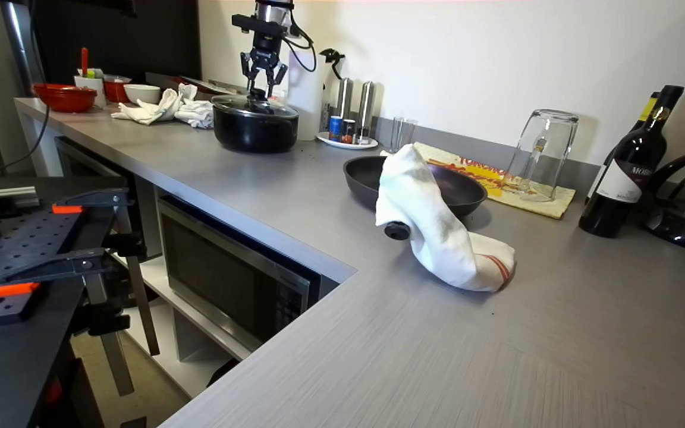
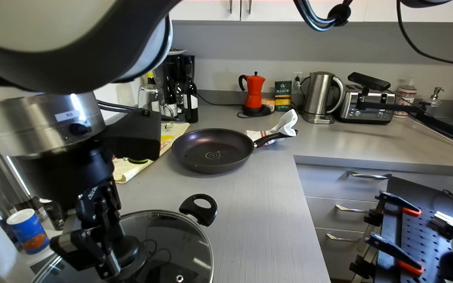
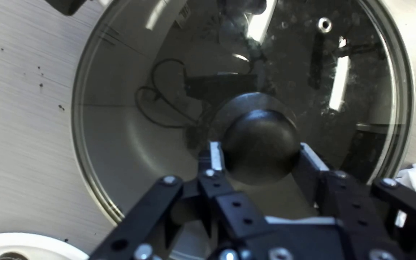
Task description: Place the lid on the pot
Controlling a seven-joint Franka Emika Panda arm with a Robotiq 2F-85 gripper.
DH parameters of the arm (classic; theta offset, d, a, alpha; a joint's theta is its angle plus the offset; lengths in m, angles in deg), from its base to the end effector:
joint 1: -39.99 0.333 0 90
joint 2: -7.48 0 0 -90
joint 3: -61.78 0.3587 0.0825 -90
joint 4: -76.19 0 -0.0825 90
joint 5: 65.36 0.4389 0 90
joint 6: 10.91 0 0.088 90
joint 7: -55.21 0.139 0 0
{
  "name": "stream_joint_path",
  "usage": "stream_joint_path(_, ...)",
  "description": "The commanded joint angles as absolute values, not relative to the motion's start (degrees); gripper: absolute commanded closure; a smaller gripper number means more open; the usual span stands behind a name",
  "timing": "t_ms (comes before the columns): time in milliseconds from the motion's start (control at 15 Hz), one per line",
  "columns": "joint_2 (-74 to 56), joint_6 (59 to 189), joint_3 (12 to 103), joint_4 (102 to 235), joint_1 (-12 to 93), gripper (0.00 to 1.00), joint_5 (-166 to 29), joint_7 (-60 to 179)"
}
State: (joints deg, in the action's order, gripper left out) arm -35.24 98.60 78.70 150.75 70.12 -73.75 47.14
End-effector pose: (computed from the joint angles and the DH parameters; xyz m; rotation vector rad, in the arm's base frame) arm 0.5922 0.5410 0.2798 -2.7602 -1.4270 0.1885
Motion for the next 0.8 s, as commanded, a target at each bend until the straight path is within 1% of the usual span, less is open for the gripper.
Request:
stream_joint_path(0,-36.25,97.27,79.20,149.03,69.83,0.24,-72.56,45.55)
stream_joint_path(200,-36.09,97.42,79.20,149.38,69.83,0.05,-72.70,45.39)
stream_joint_path(267,-36.05,97.44,79.21,149.43,69.82,0.00,-72.72,45.34)
stream_joint_path(733,-34.95,98.64,79.01,151.24,69.75,0.00,-73.58,45.73)
